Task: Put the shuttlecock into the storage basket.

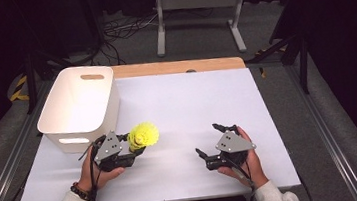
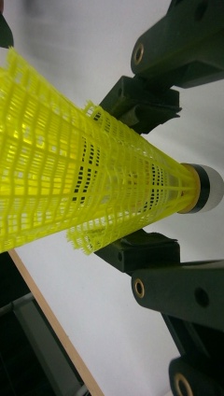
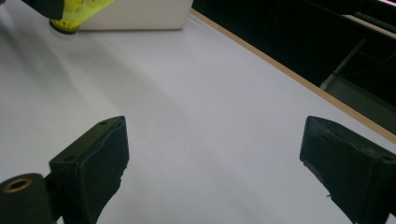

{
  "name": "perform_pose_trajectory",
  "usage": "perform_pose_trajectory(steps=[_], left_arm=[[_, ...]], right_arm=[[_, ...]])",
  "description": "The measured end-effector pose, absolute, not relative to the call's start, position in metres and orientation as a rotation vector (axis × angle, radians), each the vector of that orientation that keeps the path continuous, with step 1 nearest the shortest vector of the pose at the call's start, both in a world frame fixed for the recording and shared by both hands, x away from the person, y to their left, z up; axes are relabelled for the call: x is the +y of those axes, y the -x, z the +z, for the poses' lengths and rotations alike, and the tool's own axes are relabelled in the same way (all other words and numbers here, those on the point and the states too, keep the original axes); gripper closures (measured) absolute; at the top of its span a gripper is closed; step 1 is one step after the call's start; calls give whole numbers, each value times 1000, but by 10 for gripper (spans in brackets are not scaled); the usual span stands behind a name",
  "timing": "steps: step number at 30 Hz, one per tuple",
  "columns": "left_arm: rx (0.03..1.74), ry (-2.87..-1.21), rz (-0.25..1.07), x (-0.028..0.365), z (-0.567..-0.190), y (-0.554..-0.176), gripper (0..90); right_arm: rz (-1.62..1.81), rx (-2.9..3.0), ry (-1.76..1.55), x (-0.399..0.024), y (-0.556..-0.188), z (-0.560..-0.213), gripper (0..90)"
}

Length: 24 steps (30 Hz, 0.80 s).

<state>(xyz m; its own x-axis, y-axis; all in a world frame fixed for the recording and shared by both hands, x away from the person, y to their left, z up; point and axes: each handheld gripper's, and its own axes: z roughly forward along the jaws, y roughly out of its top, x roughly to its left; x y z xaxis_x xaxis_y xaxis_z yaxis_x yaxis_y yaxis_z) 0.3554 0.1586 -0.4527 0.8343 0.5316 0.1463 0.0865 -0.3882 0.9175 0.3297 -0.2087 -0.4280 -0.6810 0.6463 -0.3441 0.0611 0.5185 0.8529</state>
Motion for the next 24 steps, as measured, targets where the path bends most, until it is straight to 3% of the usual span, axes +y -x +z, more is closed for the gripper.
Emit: perform_pose_trajectory(steps=[24], left_arm=[[469,-1880,531,174,-441,-346,452]], right_arm=[[1157,2104,-574,-217,-325,-437,86]])
